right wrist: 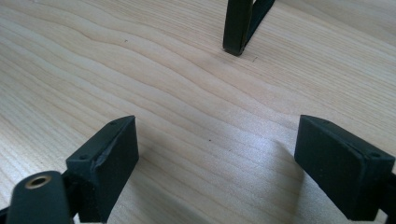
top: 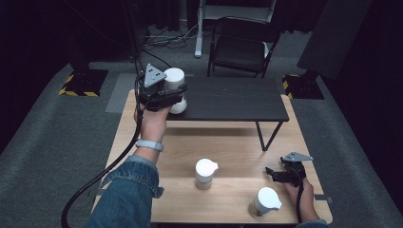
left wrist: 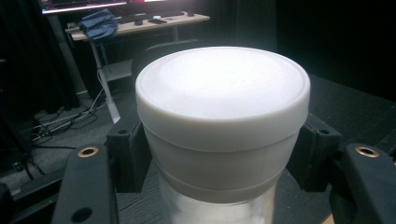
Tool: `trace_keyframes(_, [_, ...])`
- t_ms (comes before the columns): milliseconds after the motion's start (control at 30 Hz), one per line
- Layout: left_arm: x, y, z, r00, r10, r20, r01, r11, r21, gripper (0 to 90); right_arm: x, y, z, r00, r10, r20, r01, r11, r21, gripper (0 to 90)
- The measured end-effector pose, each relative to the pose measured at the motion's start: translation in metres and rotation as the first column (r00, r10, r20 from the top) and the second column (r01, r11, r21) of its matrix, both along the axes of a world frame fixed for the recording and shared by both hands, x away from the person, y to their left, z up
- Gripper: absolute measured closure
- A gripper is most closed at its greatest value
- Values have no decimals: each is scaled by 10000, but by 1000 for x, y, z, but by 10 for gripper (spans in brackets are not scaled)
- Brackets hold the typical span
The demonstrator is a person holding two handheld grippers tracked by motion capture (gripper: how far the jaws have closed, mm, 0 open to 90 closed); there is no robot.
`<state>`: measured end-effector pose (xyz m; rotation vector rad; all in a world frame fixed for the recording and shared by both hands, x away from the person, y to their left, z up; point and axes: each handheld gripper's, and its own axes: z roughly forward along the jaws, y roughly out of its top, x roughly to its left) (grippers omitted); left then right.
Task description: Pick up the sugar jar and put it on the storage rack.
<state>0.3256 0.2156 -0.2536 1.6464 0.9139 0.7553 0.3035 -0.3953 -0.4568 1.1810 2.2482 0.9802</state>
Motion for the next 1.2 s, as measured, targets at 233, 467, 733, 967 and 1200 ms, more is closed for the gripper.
trace_keyframes(233, [5,-1,-2,9999,131,-79,-131,9999,63,339,0,0,0,10000,20,22,-20,10000,-12,134])
trace_keyframes(467, [7,-1,-6,9999,110,-44,-109,9999,114,338,-1,0,0,10000,38,48,-38,10000,-39,134])
trace_keyframes(733, [9,-3,-9,10000,47,-48,-46,9998,188,338,-1,0,0,10000,51,41,-50,10000,-34,134])
trace_keyframes(967, [10,-2,-7,9999,15,-120,-12,9997,263,336,0,0,0,10000,69,41,-68,10000,-34,134])
trace_keyframes(1200, [8,-5,-1,9996,-23,-287,31,9997,249,251,-1,1,0,10000,66,53,-66,10000,-47,134])
